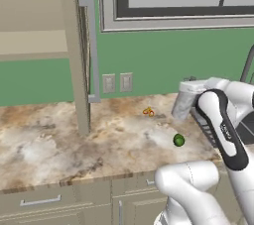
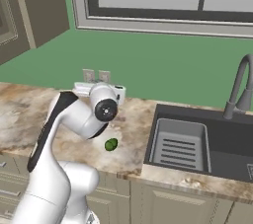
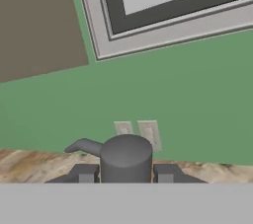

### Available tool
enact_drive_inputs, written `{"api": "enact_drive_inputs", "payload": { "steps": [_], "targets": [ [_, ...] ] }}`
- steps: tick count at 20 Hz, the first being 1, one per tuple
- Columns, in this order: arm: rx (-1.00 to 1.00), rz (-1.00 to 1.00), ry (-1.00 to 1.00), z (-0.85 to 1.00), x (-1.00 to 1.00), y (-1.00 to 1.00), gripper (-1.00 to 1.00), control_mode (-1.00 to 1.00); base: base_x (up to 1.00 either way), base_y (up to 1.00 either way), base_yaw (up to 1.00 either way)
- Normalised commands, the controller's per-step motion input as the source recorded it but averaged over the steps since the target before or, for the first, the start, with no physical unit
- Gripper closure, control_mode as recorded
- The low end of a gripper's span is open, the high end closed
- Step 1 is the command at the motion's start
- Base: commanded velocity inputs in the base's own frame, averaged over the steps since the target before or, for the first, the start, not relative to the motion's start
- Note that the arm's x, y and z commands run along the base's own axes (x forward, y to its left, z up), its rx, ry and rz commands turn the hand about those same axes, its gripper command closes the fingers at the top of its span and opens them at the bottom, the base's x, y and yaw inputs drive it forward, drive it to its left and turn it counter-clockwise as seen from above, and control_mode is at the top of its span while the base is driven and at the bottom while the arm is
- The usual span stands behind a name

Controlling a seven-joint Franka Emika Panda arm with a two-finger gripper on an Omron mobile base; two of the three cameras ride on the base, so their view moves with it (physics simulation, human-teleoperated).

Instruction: Open the cabinet. Pick the soap dispenser and place it next to the sink. Then close the cabinet.

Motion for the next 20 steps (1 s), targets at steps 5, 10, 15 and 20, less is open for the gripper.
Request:
{"api": "enact_drive_inputs", "payload": {
  "steps": [5,10,15,20],
  "targets": [
    [0.00,0.10,0.00,-0.32,0.32,-0.27,1.00,-1.00,0.00,0.00,0.00],
    [0.00,0.09,0.00,-0.29,0.45,-0.21,1.00,-1.00,0.00,0.00,0.00],
    [-0.09,0.07,-0.04,-0.33,0.32,-0.17,1.00,-1.00,0.00,0.00,0.00],
    [-0.15,0.00,-0.04,-0.30,0.28,-0.11,1.00,-1.00,0.00,0.00,0.00]
  ]
}}
